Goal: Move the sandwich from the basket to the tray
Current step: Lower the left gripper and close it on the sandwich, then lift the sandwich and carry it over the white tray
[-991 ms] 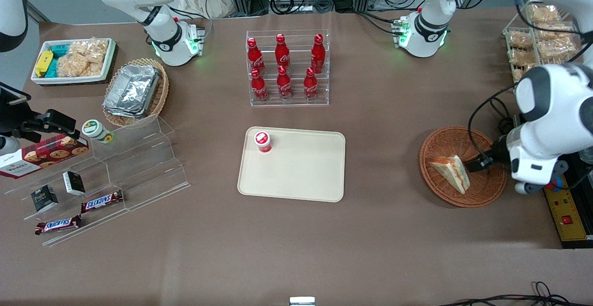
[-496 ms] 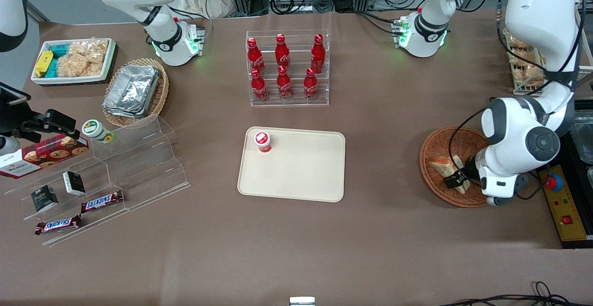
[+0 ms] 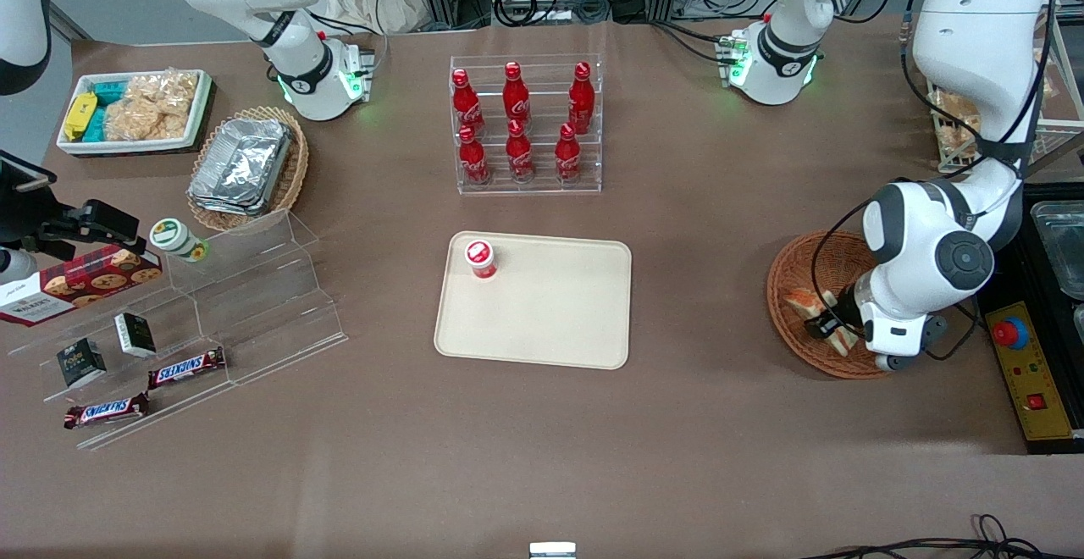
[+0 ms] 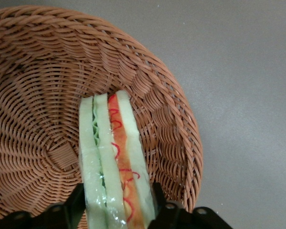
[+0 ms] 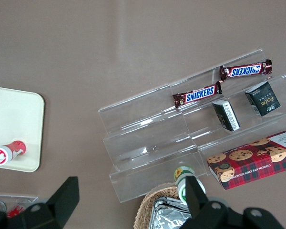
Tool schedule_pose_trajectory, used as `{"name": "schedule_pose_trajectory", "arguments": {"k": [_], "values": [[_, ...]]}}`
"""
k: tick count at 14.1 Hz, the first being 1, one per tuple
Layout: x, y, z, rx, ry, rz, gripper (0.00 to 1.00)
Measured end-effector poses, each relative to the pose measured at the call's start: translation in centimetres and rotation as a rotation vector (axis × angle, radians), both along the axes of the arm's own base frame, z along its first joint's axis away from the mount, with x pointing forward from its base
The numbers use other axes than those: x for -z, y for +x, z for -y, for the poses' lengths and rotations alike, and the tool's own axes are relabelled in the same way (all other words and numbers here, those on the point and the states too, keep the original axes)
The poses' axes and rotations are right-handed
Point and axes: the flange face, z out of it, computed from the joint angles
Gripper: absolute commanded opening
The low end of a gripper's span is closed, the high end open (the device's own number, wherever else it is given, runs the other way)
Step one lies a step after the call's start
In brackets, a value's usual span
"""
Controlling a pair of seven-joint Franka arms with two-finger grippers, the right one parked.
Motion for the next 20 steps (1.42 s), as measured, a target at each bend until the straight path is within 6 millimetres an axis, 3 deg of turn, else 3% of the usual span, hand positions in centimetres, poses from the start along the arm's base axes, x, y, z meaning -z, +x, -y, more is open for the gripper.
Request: {"name": "schedule_pose_trajectory", "arguments": {"k": [3,4,6,9,14,17,20], "values": [[-1.9,0.0,0.1,0.05,0.044,-0.004,0.03],[-3.8,0.2,0.4,0.077,0.069,-0.007,0.0],[-9.8,0.8,2.3,0.13,0.1,0.001,0.0],[-20.0,1.0,6.5,0.23,0.109,0.03,0.0],[-32.2,-1.1,13.5,0.339,0.093,-0.004,0.0],[-37.2,-4.2,18.7,0.38,0.076,-0.019,0.0],[-38.8,-8.0,26.1,0.362,0.054,-0.002,0.0]]}}
